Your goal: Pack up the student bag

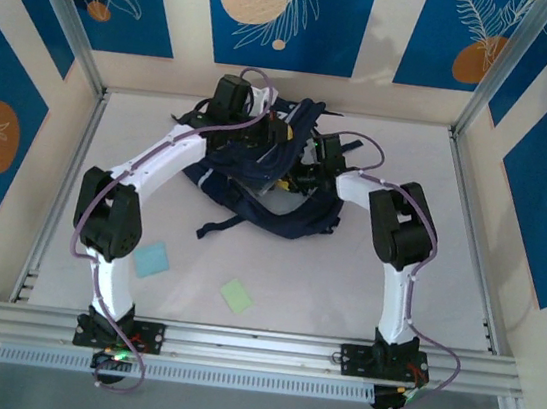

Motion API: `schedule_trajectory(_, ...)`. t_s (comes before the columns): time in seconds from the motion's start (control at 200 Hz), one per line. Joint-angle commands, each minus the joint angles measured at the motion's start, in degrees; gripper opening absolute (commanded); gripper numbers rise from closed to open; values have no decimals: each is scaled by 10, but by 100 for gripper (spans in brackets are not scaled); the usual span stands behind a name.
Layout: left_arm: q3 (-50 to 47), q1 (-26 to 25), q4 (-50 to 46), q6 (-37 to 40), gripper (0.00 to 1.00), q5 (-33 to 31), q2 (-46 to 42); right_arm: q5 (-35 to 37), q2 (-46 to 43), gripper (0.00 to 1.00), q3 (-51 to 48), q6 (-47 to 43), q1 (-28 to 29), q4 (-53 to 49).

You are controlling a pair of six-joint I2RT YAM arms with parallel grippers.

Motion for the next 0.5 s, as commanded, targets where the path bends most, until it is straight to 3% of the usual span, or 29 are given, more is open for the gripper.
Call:
schedule_trajectory(0.0, 17, -34, 83, 2, 0, 56, -21, -28, 18, 24, 40, 61, 9, 122)
schedule_trajectory(0.105, 16, -46, 94, -9, 0, 57, -18, -41, 35, 15, 68, 87, 12, 137)
schedule_trajectory(0.255, 18, -47, 89, -8, 0, 47, -12, -39, 8, 17, 29, 110, 15, 174)
schedule_trajectory(0.435, 39, -47, 69, 3, 0, 49, 3, -38, -3, 26, 31, 102, 25, 113)
schedule_trajectory(0.495, 47, -46, 52, 18, 0, 38, 3, -34, -15, 34, 26, 95, 26, 73)
